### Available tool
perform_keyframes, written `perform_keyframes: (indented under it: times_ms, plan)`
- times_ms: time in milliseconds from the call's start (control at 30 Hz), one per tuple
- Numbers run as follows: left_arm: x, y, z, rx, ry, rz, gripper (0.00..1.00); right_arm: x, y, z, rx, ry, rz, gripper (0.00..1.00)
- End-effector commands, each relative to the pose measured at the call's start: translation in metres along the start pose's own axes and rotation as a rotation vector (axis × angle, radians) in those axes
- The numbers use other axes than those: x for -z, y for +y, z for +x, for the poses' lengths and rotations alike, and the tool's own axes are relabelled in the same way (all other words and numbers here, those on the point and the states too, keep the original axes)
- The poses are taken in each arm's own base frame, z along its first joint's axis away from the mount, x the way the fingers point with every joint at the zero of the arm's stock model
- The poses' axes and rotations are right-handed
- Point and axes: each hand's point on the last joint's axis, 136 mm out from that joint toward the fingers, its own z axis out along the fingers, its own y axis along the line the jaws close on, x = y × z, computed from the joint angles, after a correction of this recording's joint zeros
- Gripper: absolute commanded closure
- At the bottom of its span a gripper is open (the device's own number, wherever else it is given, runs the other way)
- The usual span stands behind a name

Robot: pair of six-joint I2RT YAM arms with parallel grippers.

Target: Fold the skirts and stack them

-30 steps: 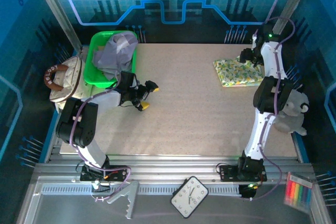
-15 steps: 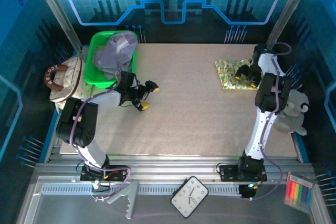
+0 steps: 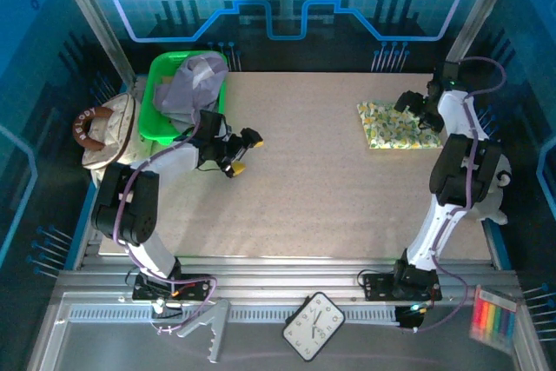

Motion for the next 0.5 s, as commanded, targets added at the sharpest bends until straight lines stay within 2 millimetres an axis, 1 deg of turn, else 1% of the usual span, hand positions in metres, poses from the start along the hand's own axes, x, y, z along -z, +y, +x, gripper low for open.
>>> perform_keyframes:
  times_ms: [0, 33, 100, 233, 267, 300, 367, 467]
  plan:
    - [0.007, 0.000, -0.001, -0.017, -0.007, -0.016, 0.01, -0.027, -0.005, 0.003, 0.032, 0.049, 0.069, 0.00]
    - [0.007, 0.000, -0.001, -0.015, -0.008, -0.016, 0.01, -0.032, -0.007, 0.001, 0.047, 0.050, 0.095, 0.00]
    - [0.008, 0.002, 0.000, -0.014, -0.012, -0.021, 0.01, -0.042, 0.000, -0.003, 0.080, 0.063, 0.070, 0.00]
    - [0.008, 0.006, 0.000, -0.009, -0.015, -0.027, 0.01, -0.063, 0.031, -0.008, 0.148, 0.109, -0.072, 0.01]
    - [0.008, 0.006, 0.000, -0.008, -0.015, -0.028, 0.01, -0.071, 0.037, -0.008, 0.168, 0.121, -0.098, 0.02]
    - [0.007, 0.007, 0.001, -0.007, -0.011, -0.029, 0.01, -0.076, 0.043, -0.008, 0.184, 0.124, -0.118, 0.02]
    - [0.007, 0.008, 0.001, -0.004, -0.010, -0.030, 0.01, -0.084, 0.053, -0.012, 0.215, 0.123, -0.137, 0.02]
    - [0.007, 0.009, 0.001, -0.002, -0.011, -0.032, 0.01, -0.084, 0.062, -0.019, 0.227, 0.100, -0.167, 0.02]
